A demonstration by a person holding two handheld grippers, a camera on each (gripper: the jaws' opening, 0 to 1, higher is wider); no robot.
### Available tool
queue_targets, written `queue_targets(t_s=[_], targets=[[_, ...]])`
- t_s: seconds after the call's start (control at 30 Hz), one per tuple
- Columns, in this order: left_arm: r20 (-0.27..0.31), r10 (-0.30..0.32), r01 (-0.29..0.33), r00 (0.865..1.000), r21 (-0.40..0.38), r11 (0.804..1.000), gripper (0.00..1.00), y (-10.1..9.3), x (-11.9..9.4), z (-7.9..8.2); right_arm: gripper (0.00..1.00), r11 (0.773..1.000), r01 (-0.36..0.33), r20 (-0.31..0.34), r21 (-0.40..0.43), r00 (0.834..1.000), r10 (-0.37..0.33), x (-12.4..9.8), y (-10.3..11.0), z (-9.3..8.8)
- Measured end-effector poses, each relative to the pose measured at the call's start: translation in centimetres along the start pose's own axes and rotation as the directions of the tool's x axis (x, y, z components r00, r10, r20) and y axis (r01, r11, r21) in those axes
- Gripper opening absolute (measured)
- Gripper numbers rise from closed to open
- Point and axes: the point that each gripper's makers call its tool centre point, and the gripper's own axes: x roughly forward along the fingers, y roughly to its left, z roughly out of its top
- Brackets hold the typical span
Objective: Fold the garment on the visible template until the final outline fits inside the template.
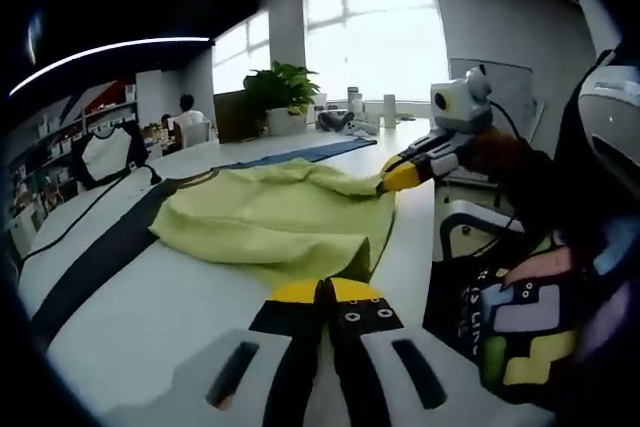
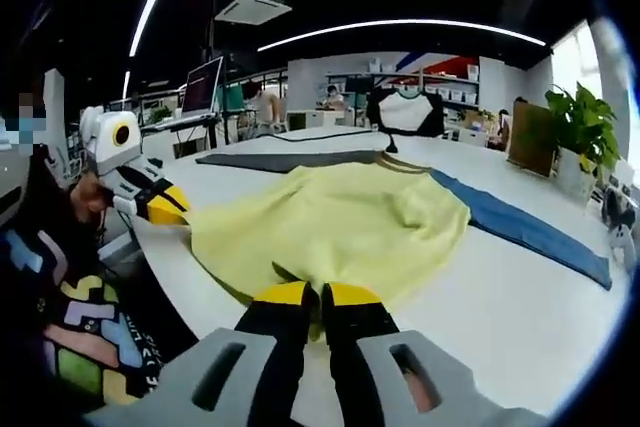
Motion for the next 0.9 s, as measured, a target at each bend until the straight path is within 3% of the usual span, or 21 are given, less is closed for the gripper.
queue_targets(t_s=[0.17, 0.53, 0.67, 0.8, 0.9], targets=[[-0.034, 0.049, -0.048, 0.998, 0.029, 0.998, 0.01, 1.0, -1.2, -0.5, 0.03, 1.0, 0.023, -0.013, -0.003, 1.0, -0.023, -0.8, -0.9, -0.3], [-0.07, 0.081, -0.08, 0.994, 0.021, 0.997, 0.01, 1.9, -2.8, -1.3, 0.0, 0.995, 0.097, -0.048, -0.001, 0.994, -0.097, -2.7, -3.4, -1.0], [-0.083, 0.091, -0.089, 0.992, 0.018, 0.996, 0.01, 2.2, -3.4, -1.7, 0.0, 0.992, 0.125, -0.069, -0.02, 0.99, -0.126, -3.6, -4.3, -1.3], [-0.108, 0.111, -0.11, 0.988, 0.017, 0.994, 0.01, 2.5, -4.0, -2.3, 0.0, 0.978, 0.183, -0.116, -0.099, 0.974, -0.194, -5.0, -6.0, -2.3], [-0.115, 0.114, -0.112, 0.987, 0.027, 0.993, 0.01, 2.3, -4.4, -2.5, 0.0, 0.979, 0.183, -0.118, -0.094, 0.974, -0.193, -5.6, -6.3, -2.6]])
